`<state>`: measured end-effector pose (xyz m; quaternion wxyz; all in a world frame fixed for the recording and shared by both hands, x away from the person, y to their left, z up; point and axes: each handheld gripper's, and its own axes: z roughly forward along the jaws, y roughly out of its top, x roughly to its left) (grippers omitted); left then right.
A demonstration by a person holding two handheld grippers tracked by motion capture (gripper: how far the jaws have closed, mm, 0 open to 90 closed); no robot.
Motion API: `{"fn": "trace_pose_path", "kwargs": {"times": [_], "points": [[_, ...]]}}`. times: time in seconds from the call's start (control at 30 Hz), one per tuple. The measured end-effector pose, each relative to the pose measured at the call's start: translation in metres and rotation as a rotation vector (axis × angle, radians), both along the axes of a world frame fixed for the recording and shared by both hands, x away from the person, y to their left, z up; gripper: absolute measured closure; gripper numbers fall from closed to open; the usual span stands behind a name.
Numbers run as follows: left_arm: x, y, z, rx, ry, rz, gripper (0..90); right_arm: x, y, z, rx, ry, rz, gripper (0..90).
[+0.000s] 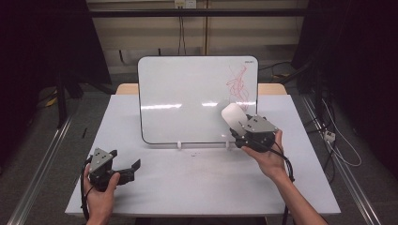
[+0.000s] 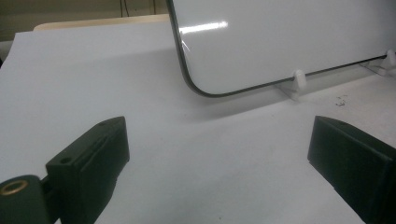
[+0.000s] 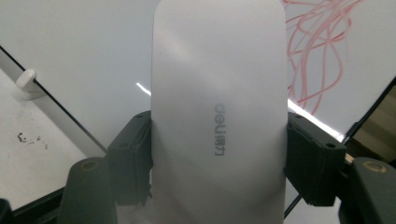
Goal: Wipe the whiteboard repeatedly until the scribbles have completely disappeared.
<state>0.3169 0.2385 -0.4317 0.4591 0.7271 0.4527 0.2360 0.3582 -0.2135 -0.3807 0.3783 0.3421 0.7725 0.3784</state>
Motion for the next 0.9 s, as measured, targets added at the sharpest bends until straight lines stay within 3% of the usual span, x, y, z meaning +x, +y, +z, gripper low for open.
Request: {"fn": "trace_pose_path", "kwargs": {"times": [0.2, 0.43, 0.67, 0.9], "points": [[0.002, 0.000, -0.001, -0.004, 0.005, -0.003, 5.4, 0.002, -0.003, 0.008, -0.008, -0.045, -0.040, 32.1], [0.003, -0.003, -0.002, 0.002, 0.008, -0.014, 5.4, 0.011, -0.004, 0.011, -0.007, -0.065, -0.072, 32.1], [0.004, -0.004, -0.003, 0.005, 0.013, -0.015, 5.4, 0.023, -0.009, 0.028, 0.001, -0.093, -0.080, 32.1], [0.004, -0.003, -0.002, 0.006, 0.010, -0.014, 5.5, 0.034, -0.008, 0.046, -0.053, -0.126, -0.097, 32.1]]}}
